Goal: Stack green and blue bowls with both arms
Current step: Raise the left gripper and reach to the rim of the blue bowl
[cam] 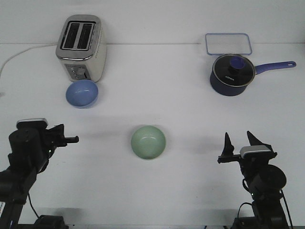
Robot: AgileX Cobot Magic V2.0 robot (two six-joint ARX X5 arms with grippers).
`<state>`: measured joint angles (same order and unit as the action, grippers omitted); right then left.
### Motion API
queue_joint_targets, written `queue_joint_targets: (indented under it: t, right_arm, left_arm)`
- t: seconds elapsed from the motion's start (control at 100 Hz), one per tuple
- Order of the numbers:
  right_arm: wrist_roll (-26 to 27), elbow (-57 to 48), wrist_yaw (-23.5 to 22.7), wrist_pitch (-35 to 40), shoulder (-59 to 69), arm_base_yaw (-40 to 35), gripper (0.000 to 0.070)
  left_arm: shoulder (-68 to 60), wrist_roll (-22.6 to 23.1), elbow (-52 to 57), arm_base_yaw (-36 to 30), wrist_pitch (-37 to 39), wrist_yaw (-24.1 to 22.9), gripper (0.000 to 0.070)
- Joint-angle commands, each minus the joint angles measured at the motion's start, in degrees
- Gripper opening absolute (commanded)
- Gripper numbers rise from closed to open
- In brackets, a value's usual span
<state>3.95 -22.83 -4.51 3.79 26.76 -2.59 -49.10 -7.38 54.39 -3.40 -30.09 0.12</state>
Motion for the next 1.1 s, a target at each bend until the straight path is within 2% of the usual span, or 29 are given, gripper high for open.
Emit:
queue_joint_targets:
  t: [0.0, 0.23, 0.67, 0.71, 0.81, 0.87, 1.01, 1.09]
  right_arm:
    - [0.7, 0.0, 0.0, -0.7, 0.2, -0.1, 0.0514]
    - [0.7, 0.0, 0.0, -0.7, 0.2, -0.1, 0.0514]
    - [0.7, 0.0, 0.0, -0.7, 0.2, -0.1, 0.0514]
    - [0.7, 0.0, 0.0, -0.7, 0.2, -0.1, 0.0514]
    - [0.7, 0.0, 0.0, -0.7, 0.2, -0.1, 0.0514]
    - [0.7, 0.0, 0.0, -0.8, 0.2, -0.1, 0.0514]
    - [0.7, 0.0, 0.0, -0.8, 0.2, -0.1, 0.0514]
    - [0.7, 0.0, 0.0, -0.7, 0.2, -0.1, 0.0514]
  left_arm:
    - [-3.2, 0.9, 2.6, 0.1, -1.0, -0.2, 0.0011]
    - [-9.0, 0.6, 4.2, 0.1, -1.1, -0.2, 0.0011]
    - [-9.2, 2.3, 4.2, 0.1, -1.4, -0.2, 0.0025]
    - [-9.2, 2.3, 4.2, 0.1, -1.5, -0.2, 0.0064]
    - [-9.2, 2.3, 4.2, 0.1, -1.6, -0.2, 0.0269]
    - [-9.2, 2.4, 4.2, 0.1, -1.6, -0.2, 0.0351]
    - [-9.2, 2.4, 4.2, 0.1, -1.5, 0.5, 0.0425]
    - [-9.4, 2.3, 4.3, 0.1, -1.7, 2.4, 0.0428]
